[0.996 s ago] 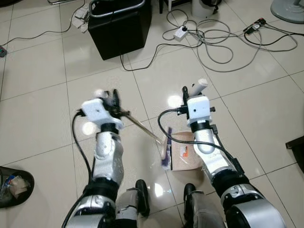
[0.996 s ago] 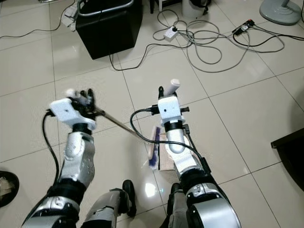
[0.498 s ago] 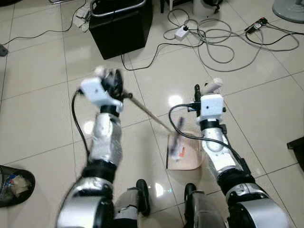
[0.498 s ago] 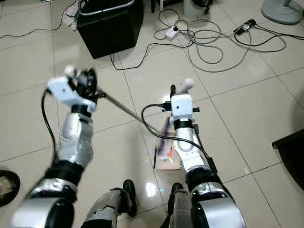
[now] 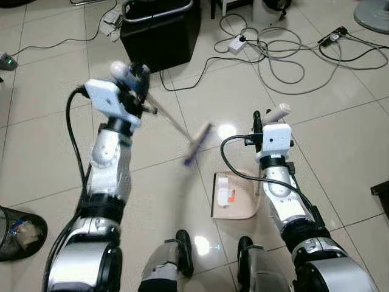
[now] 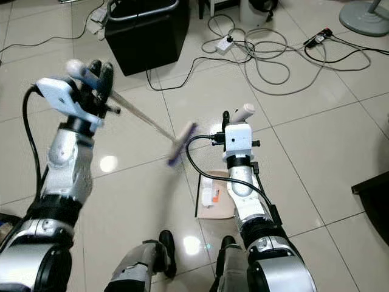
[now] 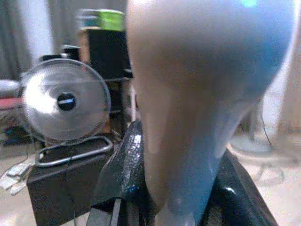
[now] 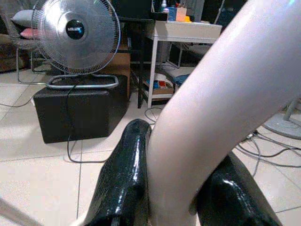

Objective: Sweep floor

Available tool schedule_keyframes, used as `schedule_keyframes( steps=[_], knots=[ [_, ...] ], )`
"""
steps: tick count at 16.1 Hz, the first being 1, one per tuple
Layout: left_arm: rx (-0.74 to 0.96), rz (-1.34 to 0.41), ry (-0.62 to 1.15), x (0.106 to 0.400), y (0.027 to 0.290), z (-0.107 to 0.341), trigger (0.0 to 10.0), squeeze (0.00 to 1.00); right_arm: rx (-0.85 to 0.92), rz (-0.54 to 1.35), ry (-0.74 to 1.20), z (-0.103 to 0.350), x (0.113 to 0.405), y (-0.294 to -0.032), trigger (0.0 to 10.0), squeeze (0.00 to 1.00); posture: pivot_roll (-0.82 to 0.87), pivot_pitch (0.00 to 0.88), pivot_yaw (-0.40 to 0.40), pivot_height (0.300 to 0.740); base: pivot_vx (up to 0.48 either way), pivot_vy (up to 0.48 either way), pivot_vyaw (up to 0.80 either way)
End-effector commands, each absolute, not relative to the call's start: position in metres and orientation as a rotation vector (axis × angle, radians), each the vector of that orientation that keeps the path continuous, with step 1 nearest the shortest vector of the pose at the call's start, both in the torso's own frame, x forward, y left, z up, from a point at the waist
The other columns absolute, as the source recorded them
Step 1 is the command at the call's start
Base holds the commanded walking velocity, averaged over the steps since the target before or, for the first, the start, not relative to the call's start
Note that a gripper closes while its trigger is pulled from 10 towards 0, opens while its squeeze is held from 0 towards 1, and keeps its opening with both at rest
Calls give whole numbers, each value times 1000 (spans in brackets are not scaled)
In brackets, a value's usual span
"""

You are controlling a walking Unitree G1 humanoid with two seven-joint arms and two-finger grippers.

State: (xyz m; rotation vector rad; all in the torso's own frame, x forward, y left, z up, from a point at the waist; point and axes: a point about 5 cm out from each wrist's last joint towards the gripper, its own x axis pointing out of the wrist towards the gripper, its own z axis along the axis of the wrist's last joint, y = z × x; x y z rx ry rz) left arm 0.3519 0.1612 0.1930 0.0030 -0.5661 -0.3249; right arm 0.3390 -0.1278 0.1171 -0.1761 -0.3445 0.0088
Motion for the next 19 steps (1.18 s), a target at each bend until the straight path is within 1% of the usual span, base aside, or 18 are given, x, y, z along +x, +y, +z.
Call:
schedule_keyframes(
  steps=[1, 3, 5, 6, 7, 8, 10, 13, 14, 16, 17, 18, 19],
  knots=[
    [45, -352, -504, 346, 160, 174, 10000, 0, -158, 18, -351, 116, 336, -125, 10000, 0, 50, 221, 130, 740, 0, 0, 0],
    [29, -364, -442, 340, 148, 153, 10000, 0, -140, -2, -370, 121, 337, -129, 10000, 0, 37, 208, 131, 740, 0, 0, 0],
    [-37, -394, -371, 336, 128, 134, 10000, 0, -144, -18, -358, 118, 337, -134, 10000, 0, 25, 196, 132, 740, 0, 0, 0],
    [-58, -400, -361, 334, 123, 131, 10000, 0, -143, -25, -354, 118, 337, -136, 10000, 0, 24, 193, 132, 740, 0, 0, 0],
    [-128, -406, -367, 332, 113, 131, 10000, 0, -138, -43, -348, 117, 337, -139, 10000, 0, 18, 174, 135, 740, 0, 0, 0],
    [-194, -405, -376, 332, 108, 134, 10000, 0, -131, -58, -343, 117, 338, -143, 10000, 0, 16, 164, 134, 740, 0, 0, 0],
    [-254, -397, -391, 333, 107, 140, 10000, 0, -127, -70, -336, 119, 340, -146, 10000, 0, 9, 136, 134, 740, 0, 0, 0],
    [-249, -381, -414, 337, 116, 149, 10000, 0, -128, -98, -312, 119, 344, -154, 10000, 0, 13, 103, 134, 740, 0, 0, 0],
    [-207, -373, -432, 340, 124, 154, 10000, 0, -117, -124, -296, 118, 344, -160, 10000, 0, 14, 88, 136, 740, 0, 0, 0],
    [-91, -295, -466, 350, 149, 170, 10000, 0, -93, -157, -288, 121, 347, -169, 10000, 0, 4, 51, 144, 740, 0, 0, 0],
    [-50, -259, -415, 358, 157, 173, 10000, 0, -78, -161, -289, 122, 348, -171, 10000, 0, 1, 35, 145, 740, 0, 0, 0],
    [-9, -224, -415, 363, 168, 183, 10000, 0, -51, -149, -261, 122, 350, -174, 10000, 0, -3, 20, 144, 740, 0, 0, 0],
    [7, -211, -419, 365, 172, 187, 10000, 0, -52, -149, -256, 123, 350, -175, 10000, 0, -4, 10, 140, 740, 0, 0, 0]
  ],
)
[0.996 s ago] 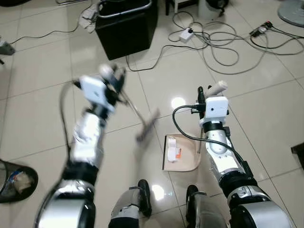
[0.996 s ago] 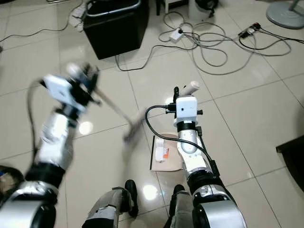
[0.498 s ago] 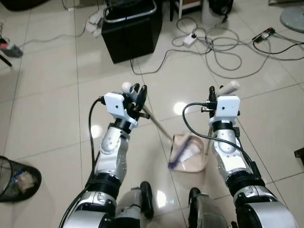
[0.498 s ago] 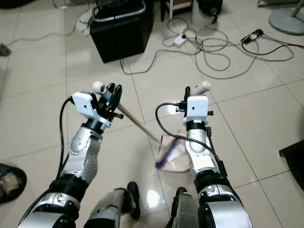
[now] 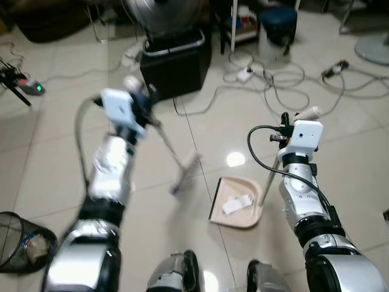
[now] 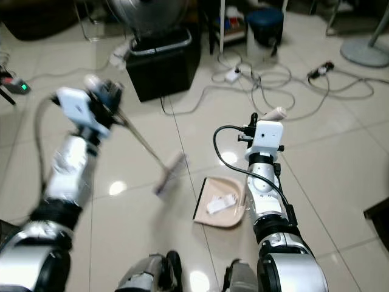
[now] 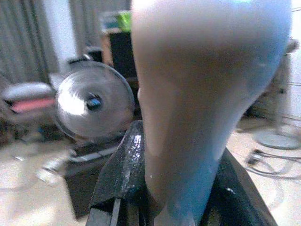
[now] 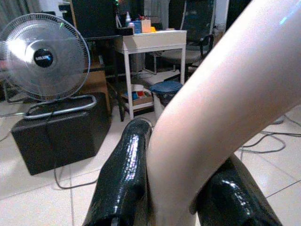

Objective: Sweep floor

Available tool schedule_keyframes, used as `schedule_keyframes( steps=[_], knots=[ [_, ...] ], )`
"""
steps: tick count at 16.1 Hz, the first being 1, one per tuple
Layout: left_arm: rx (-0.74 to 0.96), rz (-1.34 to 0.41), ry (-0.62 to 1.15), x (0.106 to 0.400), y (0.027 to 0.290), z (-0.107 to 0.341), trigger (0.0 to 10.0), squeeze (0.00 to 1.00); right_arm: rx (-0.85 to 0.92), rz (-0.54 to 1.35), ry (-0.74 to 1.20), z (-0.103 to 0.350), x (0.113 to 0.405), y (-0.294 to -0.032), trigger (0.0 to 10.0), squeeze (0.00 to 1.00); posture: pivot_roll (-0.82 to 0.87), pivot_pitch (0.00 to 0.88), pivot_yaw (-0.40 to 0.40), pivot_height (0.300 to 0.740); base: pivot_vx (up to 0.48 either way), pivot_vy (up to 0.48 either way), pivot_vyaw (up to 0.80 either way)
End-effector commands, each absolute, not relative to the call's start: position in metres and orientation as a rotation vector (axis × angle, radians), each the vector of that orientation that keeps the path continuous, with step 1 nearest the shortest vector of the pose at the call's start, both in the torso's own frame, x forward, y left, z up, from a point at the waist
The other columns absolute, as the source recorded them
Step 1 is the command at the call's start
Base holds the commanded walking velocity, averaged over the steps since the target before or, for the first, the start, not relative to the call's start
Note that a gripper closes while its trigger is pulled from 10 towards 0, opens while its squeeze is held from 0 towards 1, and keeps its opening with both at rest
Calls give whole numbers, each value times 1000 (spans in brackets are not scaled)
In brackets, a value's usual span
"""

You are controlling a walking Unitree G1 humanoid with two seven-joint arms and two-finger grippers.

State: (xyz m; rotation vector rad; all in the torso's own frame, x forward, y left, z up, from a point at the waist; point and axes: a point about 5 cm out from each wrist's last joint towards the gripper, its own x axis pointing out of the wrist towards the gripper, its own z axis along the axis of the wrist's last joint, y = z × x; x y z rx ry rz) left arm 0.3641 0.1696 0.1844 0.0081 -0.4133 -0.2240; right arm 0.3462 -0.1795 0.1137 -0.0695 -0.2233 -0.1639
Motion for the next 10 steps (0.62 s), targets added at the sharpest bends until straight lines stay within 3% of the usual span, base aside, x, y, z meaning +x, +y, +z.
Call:
schedule_keyframes(
  steps=[1, 3, 6, 10],
  knots=[
    [25, -188, -414, 367, 177, 192, 10000, 0, -38, -152, -259, 126, 350, -177, 10000, 0, -4, 3, 139, 740, 0, 0, 0],
    [50, -120, -392, 369, 196, 197, 10000, 0, 2, -174, -302, 140, 350, -184, 10000, 0, -23, 0, 138, 740, 0, 0, 0],
    [56, -74, -388, 365, 216, 197, 10000, 0, 61, -188, -358, 165, 349, -186, 10000, 0, -35, 0, 141, 740, 0, 0, 800],
    [89, -53, -264, 342, 228, 157, 10000, 0, 118, -91, -420, 214, 349, -168, 10000, 0, -54, 0, 134, 740, 0, 0, 800]
  ],
)
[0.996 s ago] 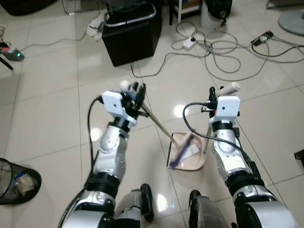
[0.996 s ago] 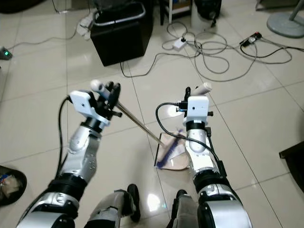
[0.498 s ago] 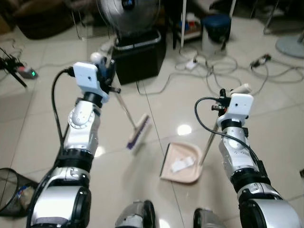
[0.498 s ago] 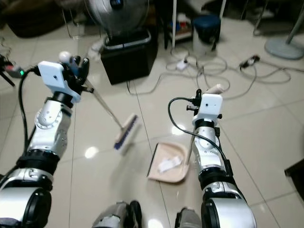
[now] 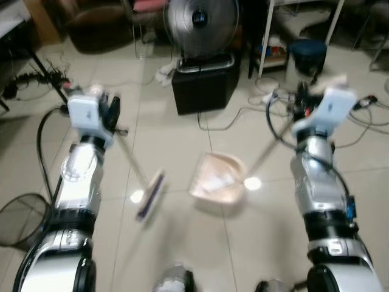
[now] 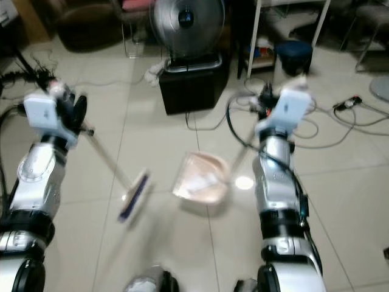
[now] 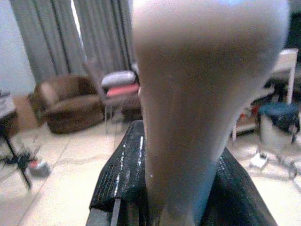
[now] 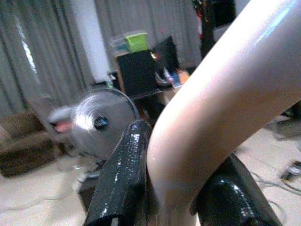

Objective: Sweep floor

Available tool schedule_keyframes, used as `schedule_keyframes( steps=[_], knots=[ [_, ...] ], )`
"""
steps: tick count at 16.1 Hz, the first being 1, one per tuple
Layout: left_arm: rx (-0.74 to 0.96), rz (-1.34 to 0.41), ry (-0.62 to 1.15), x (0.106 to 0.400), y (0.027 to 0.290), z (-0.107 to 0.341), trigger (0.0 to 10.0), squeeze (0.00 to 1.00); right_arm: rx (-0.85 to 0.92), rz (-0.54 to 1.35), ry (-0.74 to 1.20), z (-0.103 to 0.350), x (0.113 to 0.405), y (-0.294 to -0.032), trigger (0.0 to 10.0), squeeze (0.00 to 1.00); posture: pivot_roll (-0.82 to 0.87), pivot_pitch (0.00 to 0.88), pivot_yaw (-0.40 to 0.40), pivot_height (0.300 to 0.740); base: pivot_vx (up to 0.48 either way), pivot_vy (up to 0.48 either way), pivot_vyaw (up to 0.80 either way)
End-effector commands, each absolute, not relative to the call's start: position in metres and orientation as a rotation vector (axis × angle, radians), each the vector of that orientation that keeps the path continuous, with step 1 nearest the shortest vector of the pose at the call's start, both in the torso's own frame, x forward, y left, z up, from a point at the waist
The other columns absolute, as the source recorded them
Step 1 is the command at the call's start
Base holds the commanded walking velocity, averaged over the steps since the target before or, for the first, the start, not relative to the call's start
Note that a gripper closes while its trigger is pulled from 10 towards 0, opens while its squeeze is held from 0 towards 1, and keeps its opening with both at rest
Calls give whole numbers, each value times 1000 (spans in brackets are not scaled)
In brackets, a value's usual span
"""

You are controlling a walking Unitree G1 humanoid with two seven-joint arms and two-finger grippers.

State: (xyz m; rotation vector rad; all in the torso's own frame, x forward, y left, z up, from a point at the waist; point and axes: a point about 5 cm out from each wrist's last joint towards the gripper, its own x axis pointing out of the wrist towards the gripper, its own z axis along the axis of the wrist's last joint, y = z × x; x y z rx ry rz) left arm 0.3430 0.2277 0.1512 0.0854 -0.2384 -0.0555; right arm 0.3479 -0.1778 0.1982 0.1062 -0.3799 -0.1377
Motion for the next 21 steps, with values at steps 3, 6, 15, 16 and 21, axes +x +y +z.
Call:
schedule_keyframes(
  steps=[3, 6, 15, 16, 21],
  knots=[
    [54, -75, -163, 320, 225, 125, 10000, 0, 222, -13, -383, 234, 348, -157, 10000, 0, -32, 0, 105, 740, 0, 0, 800],
    [76, -44, -114, 308, 220, 116, 10000, 0, 252, 1, -375, 242, 345, -156, 10000, 0, -9, 0, 94, 740, 0, 0, 800],
    [99, -47, -196, 291, 200, 129, 10000, 0, 280, 55, -378, 280, 344, -140, 10000, 0, -7, 0, 93, 740, 182, 0, 800],
    [97, -44, -194, 290, 200, 129, 10000, 0, 282, 56, -375, 281, 344, -140, 10000, 0, -4, 0, 91, 740, 401, 0, 800],
    [98, -17, -180, 287, 203, 127, 10000, 0, 279, 51, -368, 284, 346, -142, 10000, 0, 0, 0, 77, 740, 443, 0, 800]
  ],
)
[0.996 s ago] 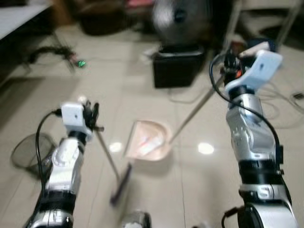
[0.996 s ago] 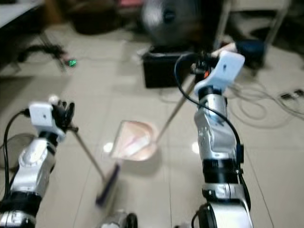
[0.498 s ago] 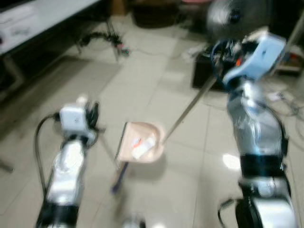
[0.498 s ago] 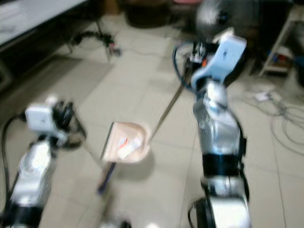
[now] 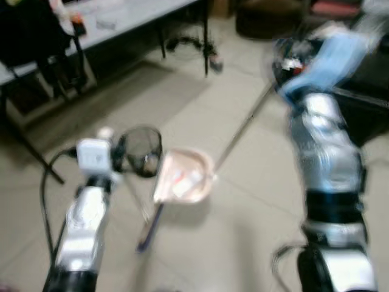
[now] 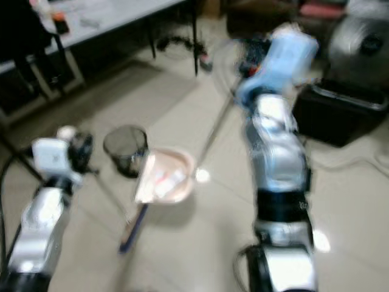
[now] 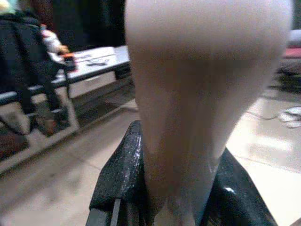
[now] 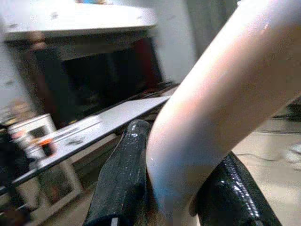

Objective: Sweep floor

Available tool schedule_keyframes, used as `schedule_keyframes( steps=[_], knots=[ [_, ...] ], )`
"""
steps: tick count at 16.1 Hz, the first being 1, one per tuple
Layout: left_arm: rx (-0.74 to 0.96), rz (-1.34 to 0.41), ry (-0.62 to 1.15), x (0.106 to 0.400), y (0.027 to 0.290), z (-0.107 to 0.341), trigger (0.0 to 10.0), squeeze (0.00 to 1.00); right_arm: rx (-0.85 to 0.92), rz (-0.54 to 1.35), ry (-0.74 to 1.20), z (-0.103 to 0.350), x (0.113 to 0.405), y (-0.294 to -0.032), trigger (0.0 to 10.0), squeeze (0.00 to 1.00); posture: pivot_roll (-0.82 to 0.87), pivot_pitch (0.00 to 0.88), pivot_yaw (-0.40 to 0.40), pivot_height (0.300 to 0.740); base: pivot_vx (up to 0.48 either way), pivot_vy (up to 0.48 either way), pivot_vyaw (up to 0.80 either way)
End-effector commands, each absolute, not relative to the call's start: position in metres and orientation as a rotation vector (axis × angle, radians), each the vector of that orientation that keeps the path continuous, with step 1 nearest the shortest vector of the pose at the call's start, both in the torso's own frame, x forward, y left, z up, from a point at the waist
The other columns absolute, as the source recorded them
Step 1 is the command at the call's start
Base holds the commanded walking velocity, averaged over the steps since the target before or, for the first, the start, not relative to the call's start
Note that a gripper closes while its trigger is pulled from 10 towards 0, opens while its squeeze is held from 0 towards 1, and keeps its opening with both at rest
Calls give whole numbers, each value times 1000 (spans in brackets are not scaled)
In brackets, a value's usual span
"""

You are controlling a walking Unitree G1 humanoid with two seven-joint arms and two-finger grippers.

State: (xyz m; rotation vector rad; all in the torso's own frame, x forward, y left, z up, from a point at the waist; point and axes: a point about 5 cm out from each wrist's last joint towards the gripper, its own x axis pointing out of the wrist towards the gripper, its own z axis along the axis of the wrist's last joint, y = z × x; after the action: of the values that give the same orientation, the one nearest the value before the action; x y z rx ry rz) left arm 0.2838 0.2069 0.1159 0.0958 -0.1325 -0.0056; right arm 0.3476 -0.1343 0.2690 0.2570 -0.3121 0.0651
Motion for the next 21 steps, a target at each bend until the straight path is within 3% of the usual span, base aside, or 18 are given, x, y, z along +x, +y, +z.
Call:
schedule_keyframes(
  steps=[1, 21],
  knots=[
    [99, -14, -177, 287, 203, 127, 10000, 0, 284, 48, -370, 285, 346, -143, 10000, 0, 2, 0, 75, 740, 450, 0, 800],
    [105, -33, -153, 289, 195, 120, 10000, 0, 311, -90, -419, 282, 346, -169, 10000, 0, -10, 0, 89, 740, 468, 0, 0]
  ],
)
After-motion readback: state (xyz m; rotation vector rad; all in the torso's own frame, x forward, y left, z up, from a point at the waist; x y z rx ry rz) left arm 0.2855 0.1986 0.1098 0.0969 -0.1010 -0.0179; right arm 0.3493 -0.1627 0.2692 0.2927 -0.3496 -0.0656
